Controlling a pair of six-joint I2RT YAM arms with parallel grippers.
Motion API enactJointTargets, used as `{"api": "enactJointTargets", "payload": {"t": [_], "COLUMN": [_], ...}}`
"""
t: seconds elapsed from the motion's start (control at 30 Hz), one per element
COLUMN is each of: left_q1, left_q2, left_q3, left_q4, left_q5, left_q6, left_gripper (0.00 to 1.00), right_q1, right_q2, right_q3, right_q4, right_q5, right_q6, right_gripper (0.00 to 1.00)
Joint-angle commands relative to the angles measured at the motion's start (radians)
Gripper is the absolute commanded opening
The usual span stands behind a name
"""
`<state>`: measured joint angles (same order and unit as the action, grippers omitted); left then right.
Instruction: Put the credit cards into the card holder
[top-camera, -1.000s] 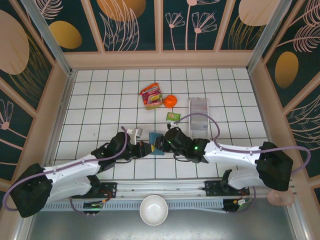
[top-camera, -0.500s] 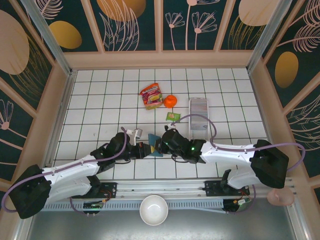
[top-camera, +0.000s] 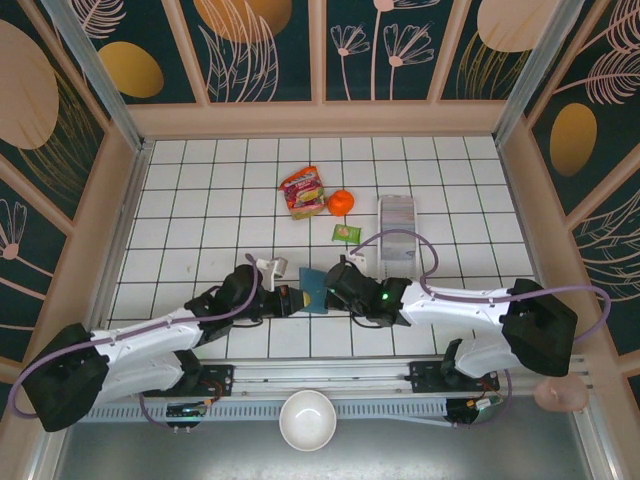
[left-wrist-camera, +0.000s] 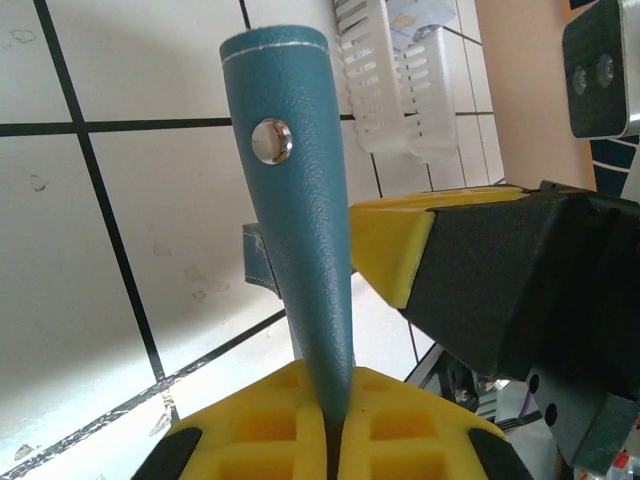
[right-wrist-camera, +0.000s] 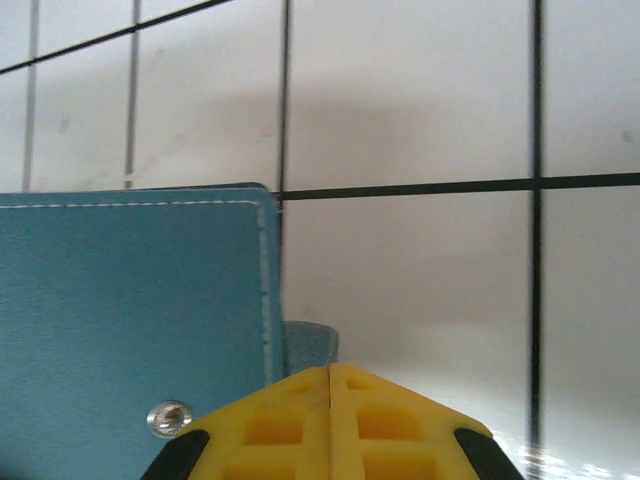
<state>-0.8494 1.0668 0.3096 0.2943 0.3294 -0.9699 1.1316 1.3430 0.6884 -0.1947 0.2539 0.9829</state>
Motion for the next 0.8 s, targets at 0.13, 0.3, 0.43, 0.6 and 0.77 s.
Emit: {"api": "enactJointTargets", "payload": {"t": [0.13, 0.3, 0.43, 0.6, 0.77], "left_q1": [0.001, 0.0, 0.001, 0.001, 0.0], "left_q2": [0.105, 0.141, 0.159, 0.119, 0.099], "left_q3": [0.021, 0.022, 0.041, 0.078, 0.114], "left_q4": [0.104, 0.073, 0.002, -0.172, -0.153], "left_q5": [0.028, -0.022, -0.082, -0.273, -0.235], "left_q6": [0.015, 0.013, 0.024, 0.042, 0.053], "left_gripper": [0.0, 0.38, 0.68, 0.76, 0.85], "right_q1": [-0.006, -0.004, 0.0, 0.017, 0.018], "right_q2": [-0.067, -0.129, -0.152, -0.202, -0.235], "right_q3": [-0.05, -0.077, -0.086, -0.099, -0.11], "right_q4": [0.008, 0.058, 0.075, 0.114, 0.15], "right_q5": [0.02, -0.003, -0.03, -0.036, -0.056], "right_q6": [-0.011, -0.028, -0.03, -0.05, -0.046], "right_gripper": [0.0, 0.0, 0.0, 0.0, 0.0]}}
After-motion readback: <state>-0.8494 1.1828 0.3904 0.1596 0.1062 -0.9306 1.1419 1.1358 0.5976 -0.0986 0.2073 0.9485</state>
